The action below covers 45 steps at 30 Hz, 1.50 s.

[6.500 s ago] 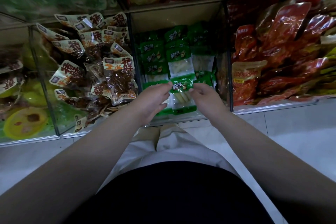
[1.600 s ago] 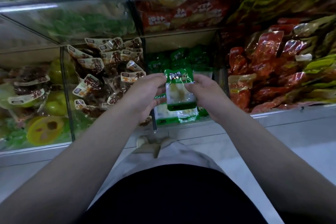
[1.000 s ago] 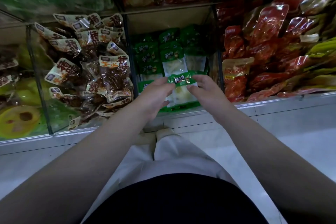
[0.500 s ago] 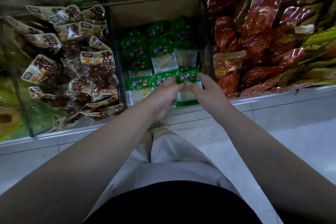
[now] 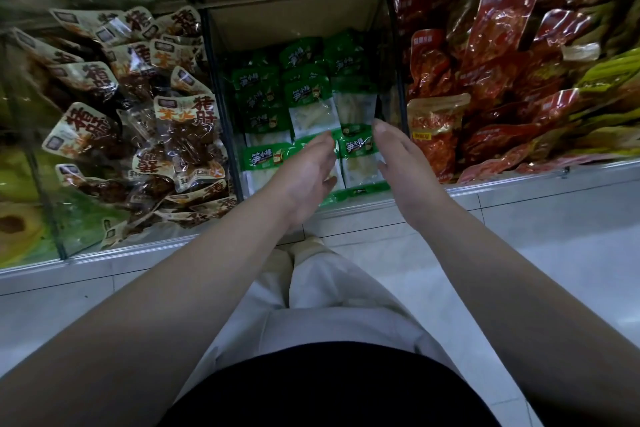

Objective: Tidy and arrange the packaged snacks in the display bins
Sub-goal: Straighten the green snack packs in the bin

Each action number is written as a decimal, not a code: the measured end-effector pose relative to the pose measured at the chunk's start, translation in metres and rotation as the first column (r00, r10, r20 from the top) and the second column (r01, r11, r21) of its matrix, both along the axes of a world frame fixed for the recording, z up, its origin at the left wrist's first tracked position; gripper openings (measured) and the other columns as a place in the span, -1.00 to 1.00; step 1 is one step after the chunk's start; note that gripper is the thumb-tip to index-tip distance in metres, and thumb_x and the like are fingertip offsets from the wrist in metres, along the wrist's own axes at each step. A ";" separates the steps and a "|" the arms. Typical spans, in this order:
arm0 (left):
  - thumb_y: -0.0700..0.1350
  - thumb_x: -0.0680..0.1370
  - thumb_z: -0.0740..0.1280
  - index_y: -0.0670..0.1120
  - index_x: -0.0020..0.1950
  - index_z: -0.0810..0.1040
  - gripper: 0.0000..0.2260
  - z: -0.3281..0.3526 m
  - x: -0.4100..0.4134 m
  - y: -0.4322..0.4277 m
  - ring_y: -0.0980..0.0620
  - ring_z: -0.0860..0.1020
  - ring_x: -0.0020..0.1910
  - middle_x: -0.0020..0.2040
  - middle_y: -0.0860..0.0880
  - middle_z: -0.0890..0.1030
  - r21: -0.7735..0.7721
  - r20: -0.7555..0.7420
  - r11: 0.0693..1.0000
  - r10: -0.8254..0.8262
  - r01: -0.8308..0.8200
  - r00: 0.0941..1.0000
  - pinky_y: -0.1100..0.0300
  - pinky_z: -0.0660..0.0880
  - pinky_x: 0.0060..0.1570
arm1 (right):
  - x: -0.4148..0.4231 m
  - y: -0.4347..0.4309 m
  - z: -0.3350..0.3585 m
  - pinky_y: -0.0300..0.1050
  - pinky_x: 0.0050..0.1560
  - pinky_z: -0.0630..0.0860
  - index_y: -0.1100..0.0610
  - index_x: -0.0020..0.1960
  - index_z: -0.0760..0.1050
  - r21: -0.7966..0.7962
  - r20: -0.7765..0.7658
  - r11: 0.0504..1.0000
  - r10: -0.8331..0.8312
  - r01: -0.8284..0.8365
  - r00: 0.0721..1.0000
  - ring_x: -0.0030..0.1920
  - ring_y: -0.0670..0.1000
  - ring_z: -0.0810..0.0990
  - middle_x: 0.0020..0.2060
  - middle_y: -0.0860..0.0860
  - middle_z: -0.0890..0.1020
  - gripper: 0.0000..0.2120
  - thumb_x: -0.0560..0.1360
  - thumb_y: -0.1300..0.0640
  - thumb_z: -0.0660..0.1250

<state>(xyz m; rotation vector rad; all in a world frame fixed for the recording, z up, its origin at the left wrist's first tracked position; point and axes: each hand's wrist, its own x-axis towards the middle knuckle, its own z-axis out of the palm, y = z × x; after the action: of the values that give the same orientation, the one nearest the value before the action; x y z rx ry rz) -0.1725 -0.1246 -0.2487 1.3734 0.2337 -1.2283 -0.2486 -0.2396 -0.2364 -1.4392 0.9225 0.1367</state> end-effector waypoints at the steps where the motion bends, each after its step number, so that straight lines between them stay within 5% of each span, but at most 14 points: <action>1: -0.01 0.70 0.03 -0.04 0.60 0.01 -0.53 0.005 0.002 0.001 0.05 0.09 0.56 0.59 0.01 0.08 -0.022 0.002 1.000 0.019 -0.019 1.000 0.03 0.07 0.50 | 0.002 0.002 0.002 0.01 0.48 0.22 -0.04 0.51 0.25 0.012 0.024 1.000 0.005 -0.005 1.000 0.38 -0.17 0.30 0.46 -0.14 0.34 -0.45 0.57 -0.20 0.16; 5: 0.03 0.69 0.05 -0.02 0.59 0.05 -0.52 0.027 0.008 0.006 0.06 0.11 0.55 0.59 0.02 0.11 -0.093 0.017 0.993 0.075 -0.073 0.997 0.06 0.10 0.50 | 0.010 0.012 0.010 -0.06 0.44 0.20 -0.07 0.49 0.28 0.069 0.067 0.998 0.001 -0.006 0.998 0.42 -0.18 0.31 0.44 -0.17 0.37 -0.23 0.35 -0.36 0.20; 9: 0.04 0.68 0.05 -0.04 0.59 0.05 -0.51 0.048 0.012 0.016 0.07 0.13 0.54 0.58 0.01 0.13 -0.142 0.052 0.983 0.128 -0.120 0.990 0.08 0.13 0.48 | 0.022 0.018 0.016 -0.19 0.24 0.37 -0.06 0.33 0.41 0.069 0.110 0.998 -0.012 0.004 0.994 0.21 -0.18 0.52 0.06 -0.26 0.56 -0.68 0.62 -0.11 0.14; 13: 0.04 0.69 0.01 -0.05 0.59 0.05 -0.52 0.070 0.016 0.029 0.08 0.14 0.54 0.58 0.02 0.15 -0.180 0.103 0.973 0.163 -0.142 0.981 0.11 0.15 0.44 | 0.030 0.030 0.037 -0.22 0.33 0.28 0.01 0.51 0.25 0.131 0.183 0.990 0.026 -0.050 0.983 0.35 -0.22 0.37 0.42 -0.13 0.42 -0.35 0.50 -0.27 0.14; 16: 0.04 0.69 -0.01 -0.06 0.59 0.06 -0.53 0.087 0.023 0.039 0.08 0.14 0.54 0.58 0.01 0.15 -0.207 0.137 0.966 0.186 -0.156 0.973 0.12 0.16 0.42 | 0.037 0.038 0.059 -0.18 0.40 0.24 0.09 0.55 0.15 0.178 0.250 0.982 0.017 -0.063 0.968 0.44 -0.16 0.29 0.50 -0.04 0.30 -0.44 0.64 -0.16 0.00; 28: 0.07 0.68 -0.04 -0.02 0.59 0.07 -0.53 0.145 0.065 0.061 0.09 0.16 0.53 0.57 0.03 0.18 -0.343 0.266 0.928 0.241 -0.142 0.933 0.11 0.16 0.42 | 0.072 0.050 0.125 -0.14 0.41 0.28 0.11 0.54 0.18 0.136 0.448 0.985 0.032 -0.103 0.894 0.44 -0.12 0.33 0.48 -0.01 0.35 -0.40 0.62 -0.20 -0.09; 34: 0.07 0.68 -0.04 -0.01 0.58 0.11 -0.53 0.164 0.090 0.062 0.11 0.19 0.52 0.55 0.04 0.22 -0.385 0.296 0.914 0.251 -0.126 0.922 0.13 0.18 0.38 | 0.097 0.050 0.147 -0.20 0.35 0.32 0.07 0.52 0.23 0.129 0.509 0.986 0.029 -0.110 0.860 0.39 -0.18 0.39 0.43 -0.05 0.41 -0.27 0.45 -0.28 -0.01; 45: 0.04 0.66 0.03 -0.04 0.57 0.14 -0.53 0.194 0.134 0.062 0.07 0.20 0.52 0.55 0.01 0.22 -0.436 0.296 0.881 0.332 -0.183 0.896 0.18 0.26 0.30 | 0.136 0.054 0.172 -0.13 0.42 0.31 0.10 0.53 0.21 0.115 0.542 0.992 -0.012 -0.059 0.841 0.42 -0.10 0.37 0.46 0.00 0.37 -0.42 0.63 -0.19 -0.07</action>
<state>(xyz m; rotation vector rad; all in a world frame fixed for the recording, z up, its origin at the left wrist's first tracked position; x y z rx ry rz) -0.0388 -0.0623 -0.0547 1.1371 -0.0897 -0.7233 -0.1124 -0.1860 -0.0644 -1.2701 0.4173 -0.1890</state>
